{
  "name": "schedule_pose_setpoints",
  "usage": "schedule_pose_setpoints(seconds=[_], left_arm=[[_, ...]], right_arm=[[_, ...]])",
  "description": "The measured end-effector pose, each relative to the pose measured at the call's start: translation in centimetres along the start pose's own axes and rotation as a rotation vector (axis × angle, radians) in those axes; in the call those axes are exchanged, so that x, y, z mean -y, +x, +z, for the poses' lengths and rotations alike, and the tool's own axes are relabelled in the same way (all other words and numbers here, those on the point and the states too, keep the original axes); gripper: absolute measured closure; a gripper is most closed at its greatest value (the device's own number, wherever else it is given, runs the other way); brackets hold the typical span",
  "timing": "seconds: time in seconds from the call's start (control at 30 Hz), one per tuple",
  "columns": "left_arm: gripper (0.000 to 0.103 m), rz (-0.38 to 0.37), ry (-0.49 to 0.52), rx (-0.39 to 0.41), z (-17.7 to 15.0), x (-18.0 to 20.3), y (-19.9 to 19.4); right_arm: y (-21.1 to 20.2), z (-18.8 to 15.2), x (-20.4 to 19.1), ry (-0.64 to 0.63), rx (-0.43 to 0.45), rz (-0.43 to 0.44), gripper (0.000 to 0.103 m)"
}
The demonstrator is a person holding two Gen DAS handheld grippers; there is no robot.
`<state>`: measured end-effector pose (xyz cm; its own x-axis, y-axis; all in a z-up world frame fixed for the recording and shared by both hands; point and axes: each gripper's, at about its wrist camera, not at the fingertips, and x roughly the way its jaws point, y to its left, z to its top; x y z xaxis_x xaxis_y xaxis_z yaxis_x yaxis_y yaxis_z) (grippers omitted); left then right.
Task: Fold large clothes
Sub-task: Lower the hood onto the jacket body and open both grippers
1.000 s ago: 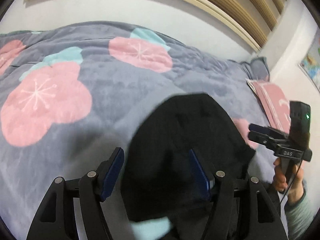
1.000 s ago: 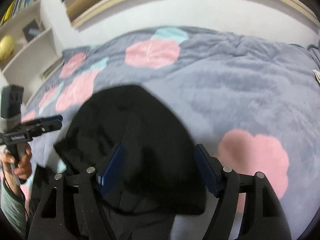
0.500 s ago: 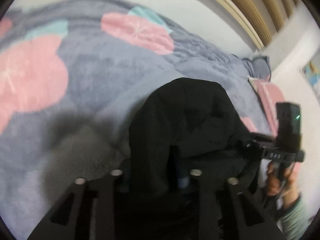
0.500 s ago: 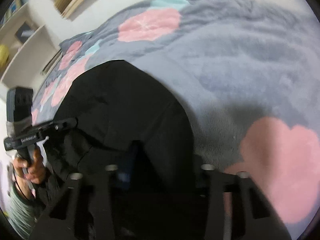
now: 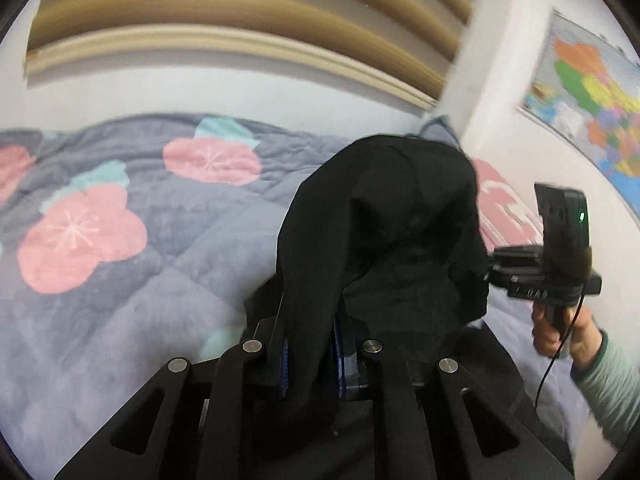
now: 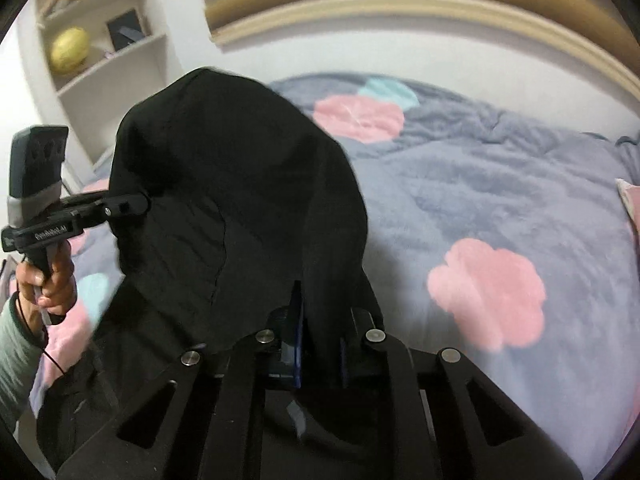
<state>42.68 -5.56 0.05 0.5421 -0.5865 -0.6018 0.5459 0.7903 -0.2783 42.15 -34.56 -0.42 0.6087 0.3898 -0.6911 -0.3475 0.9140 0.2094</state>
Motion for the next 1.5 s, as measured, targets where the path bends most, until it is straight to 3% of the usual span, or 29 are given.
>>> schedule_pose_setpoints(seconds=[0.17, 0.37, 0.47, 0.57, 0.7, 0.73, 0.87, 0.97, 1.0, 1.03, 1.1, 1.17, 1.3, 1.4, 1.5], left_arm=[[0.087, 0.006, 0.079, 0.058, -3.3, 4.7, -6.4], [0.085, 0.006, 0.148, 0.06, -11.0, 8.8, -12.3], [0.083, 0.009, 0.13, -0.032, -15.6, 8.7, -12.8], [0.083, 0.033, 0.096, -0.106, -20.5, 8.4, -12.9], [0.083, 0.033, 0.014, -0.129, -23.5, 7.3, -14.5], [0.083, 0.03, -0.013, -0.121, -23.6, 6.9, -15.3], [0.083, 0.051, -0.035, -0.035, -21.7, 6.6, -18.3], [0.076, 0.049, -0.034, 0.048, -18.4, 7.3, -20.1], [0.067, 0.05, -0.047, 0.076, -16.9, 7.7, -20.2], [0.056, 0.039, -0.064, 0.102, -15.5, 8.0, -20.2], [0.049, -0.014, -0.09, 0.132, -13.4, 8.3, -19.6], [0.049, -0.063, -0.133, 0.107, -11.8, 8.4, -17.9], [0.049, -0.154, -0.22, -0.017, -10.5, 7.7, -12.4], [0.049, -0.119, -0.225, -0.144, -12.4, 7.2, -8.1], [0.05, -0.103, -0.242, -0.224, -16.4, 6.5, -5.7]], right_arm=[[-6.9, -4.5, -4.2, -0.016, 0.086, -0.02, 0.088], [-12.5, -13.3, -9.6, -0.049, 0.197, -0.037, 0.088], [-12.4, -17.8, -11.4, -0.028, 0.153, -0.034, 0.088], [-10.7, -21.8, -11.9, 0.035, 0.049, -0.042, 0.082], [-9.7, -24.8, -11.4, 0.14, -0.083, -0.042, 0.059], [-10.1, -25.3, -11.4, 0.164, -0.097, -0.041, 0.058], [-13.2, -24.4, -12.3, 0.168, -0.068, -0.115, 0.053], [-16.1, -21.6, -13.5, 0.17, 0.028, -0.11, 0.052], [-16.6, -20.5, -13.8, 0.176, 0.052, -0.112, 0.046], [-17.1, -19.1, -14.4, 0.189, 0.081, -0.119, 0.033], [-17.4, -16.6, -15.2, 0.228, 0.144, -0.127, 0.017], [-16.8, -14.6, -15.8, 0.273, 0.199, -0.087, 0.016], [-12.8, -12.1, -16.7, 0.311, 0.15, -0.001, 0.016], [-8.6, -12.0, -17.8, 0.243, 0.046, -0.029, 0.026], [-4.6, -15.6, -18.3, 0.177, -0.096, -0.073, 0.031]])
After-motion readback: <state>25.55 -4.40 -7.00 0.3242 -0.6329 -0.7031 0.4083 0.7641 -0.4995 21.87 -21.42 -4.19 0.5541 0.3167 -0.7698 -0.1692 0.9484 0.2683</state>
